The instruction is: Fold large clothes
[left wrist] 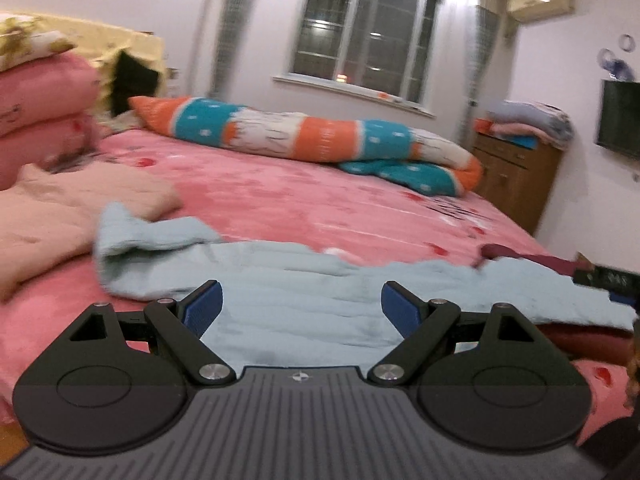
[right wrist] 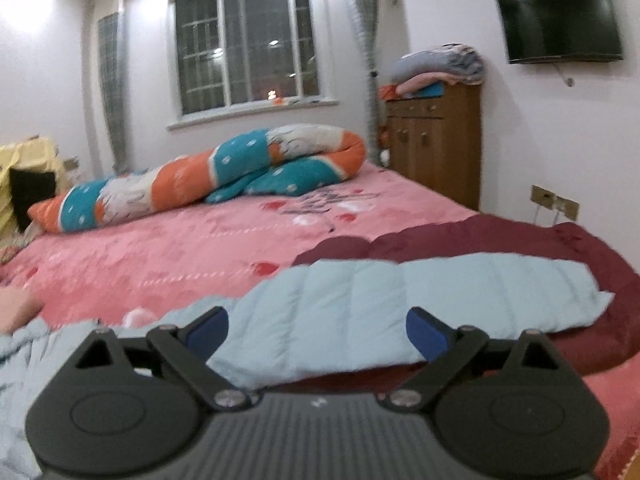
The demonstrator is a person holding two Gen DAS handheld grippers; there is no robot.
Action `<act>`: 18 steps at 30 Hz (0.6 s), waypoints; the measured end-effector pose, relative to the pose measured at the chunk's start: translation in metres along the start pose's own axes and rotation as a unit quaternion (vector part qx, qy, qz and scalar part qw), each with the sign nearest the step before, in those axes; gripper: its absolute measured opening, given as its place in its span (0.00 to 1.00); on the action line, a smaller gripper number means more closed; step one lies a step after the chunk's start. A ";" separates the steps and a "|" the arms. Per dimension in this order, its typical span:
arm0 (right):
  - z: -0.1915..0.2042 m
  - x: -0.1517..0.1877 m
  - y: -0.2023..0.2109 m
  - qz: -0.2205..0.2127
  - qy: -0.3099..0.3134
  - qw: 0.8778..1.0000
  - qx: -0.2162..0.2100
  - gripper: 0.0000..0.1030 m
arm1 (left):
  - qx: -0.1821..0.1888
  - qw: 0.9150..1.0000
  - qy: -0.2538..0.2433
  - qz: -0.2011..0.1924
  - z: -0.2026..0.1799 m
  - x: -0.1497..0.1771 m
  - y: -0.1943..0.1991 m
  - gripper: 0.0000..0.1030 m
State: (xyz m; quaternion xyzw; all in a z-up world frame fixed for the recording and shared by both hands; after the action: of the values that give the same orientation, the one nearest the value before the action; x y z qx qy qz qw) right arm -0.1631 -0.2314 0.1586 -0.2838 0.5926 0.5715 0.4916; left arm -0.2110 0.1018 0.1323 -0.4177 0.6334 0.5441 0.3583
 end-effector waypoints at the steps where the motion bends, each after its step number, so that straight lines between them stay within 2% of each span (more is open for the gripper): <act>1: 0.005 0.002 -0.002 0.004 0.003 1.000 -0.004 0.93 | -0.011 1.000 0.007 0.000 0.006 -0.001 0.000 1.00; 10: 0.043 0.030 -0.025 0.040 0.027 0.996 -0.077 0.93 | -0.088 0.995 0.040 -0.021 0.050 -0.019 0.001 1.00; 14: 0.058 0.037 -0.034 0.048 0.031 0.992 -0.113 0.93 | -0.117 0.992 0.031 -0.021 0.063 -0.025 -0.007 1.00; 18: 0.069 0.043 -0.048 0.061 0.029 0.989 -0.131 0.93 | -0.129 0.992 0.005 -0.009 0.067 -0.034 -0.029 1.00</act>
State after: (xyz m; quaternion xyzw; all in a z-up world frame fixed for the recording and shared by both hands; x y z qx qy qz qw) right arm -0.1174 -0.1642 0.1097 -0.3254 0.5428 0.6648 0.3970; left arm -0.1715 0.1708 0.1416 -0.4690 0.5560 0.6157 0.3029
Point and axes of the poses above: each gripper's, at about its wrist camera, not at the fingertips, and y roughly against the way its jaws point, z to its left, x to its underside, the point moved 3 cm from there along -y, roughly the way its jaws point, and after that the axes turned 1 degree about -y, right-handed, at the moved point
